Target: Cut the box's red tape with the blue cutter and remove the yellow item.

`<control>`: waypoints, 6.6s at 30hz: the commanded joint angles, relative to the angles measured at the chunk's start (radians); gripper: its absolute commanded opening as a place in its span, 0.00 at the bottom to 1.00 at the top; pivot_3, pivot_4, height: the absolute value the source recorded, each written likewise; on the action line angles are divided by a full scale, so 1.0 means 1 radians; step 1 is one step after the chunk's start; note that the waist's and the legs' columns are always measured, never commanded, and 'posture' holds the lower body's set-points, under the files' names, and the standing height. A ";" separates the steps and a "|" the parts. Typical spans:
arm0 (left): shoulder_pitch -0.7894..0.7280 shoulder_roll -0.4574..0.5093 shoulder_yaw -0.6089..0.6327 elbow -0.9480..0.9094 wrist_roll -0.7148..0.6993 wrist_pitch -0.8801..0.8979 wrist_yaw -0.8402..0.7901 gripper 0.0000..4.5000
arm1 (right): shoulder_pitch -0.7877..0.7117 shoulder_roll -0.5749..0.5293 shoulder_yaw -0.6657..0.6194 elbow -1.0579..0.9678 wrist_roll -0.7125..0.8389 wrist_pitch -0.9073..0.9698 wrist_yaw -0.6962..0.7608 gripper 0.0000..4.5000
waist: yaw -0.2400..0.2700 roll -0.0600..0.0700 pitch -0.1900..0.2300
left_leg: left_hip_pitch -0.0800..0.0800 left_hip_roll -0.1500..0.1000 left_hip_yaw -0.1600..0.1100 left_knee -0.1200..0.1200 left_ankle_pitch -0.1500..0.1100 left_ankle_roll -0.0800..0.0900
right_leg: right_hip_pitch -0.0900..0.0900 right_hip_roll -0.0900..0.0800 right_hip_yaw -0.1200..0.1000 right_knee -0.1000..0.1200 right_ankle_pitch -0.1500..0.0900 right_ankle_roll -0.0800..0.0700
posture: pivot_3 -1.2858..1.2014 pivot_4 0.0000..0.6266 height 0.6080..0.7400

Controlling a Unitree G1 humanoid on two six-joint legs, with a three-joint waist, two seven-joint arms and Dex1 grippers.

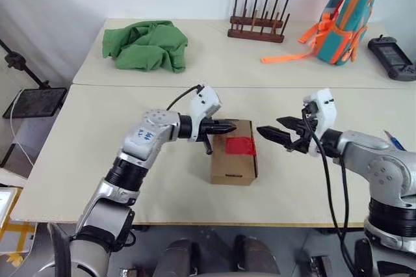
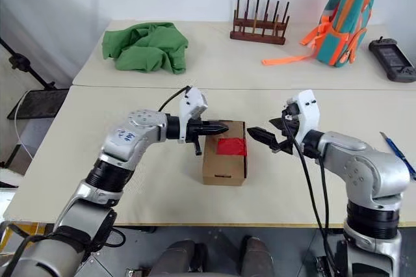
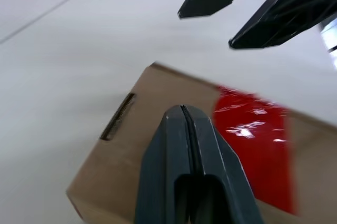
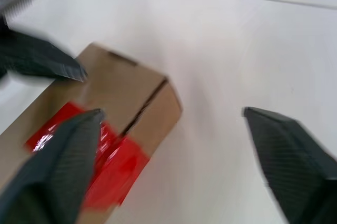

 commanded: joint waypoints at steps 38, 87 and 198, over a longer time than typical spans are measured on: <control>0.075 0.004 -0.070 -0.064 0.101 -0.048 -0.026 0.00 | 0.035 -0.058 0.080 0.096 -0.034 0.004 -0.042 0.99 | -0.001 0.000 0.000 | 0.003 0.000 -0.001 0.002 0.000 0.001 | 0.004 -0.001 0.001 0.000 0.000 0.001 | 0.52 0.24 1.00; 0.102 0.016 -0.061 -0.103 0.112 -0.035 -0.018 0.00 | -0.106 -0.045 0.257 0.375 0.024 0.175 0.233 0.72 | -0.024 -0.003 -0.003 | 0.003 0.005 -0.005 0.002 -0.002 -0.002 | 0.006 -0.002 0.003 -0.003 0.001 -0.004 | 0.52 0.24 1.00; 0.180 -0.053 -0.063 -0.169 0.041 -0.051 -0.019 0.00 | -0.348 -0.681 0.271 0.493 0.341 0.375 0.158 0.01 | 0.008 0.003 0.002 | -0.013 0.004 -0.008 0.006 -0.002 0.001 | -0.002 -0.002 -0.004 -0.009 0.004 -0.003 | 0.52 0.24 1.00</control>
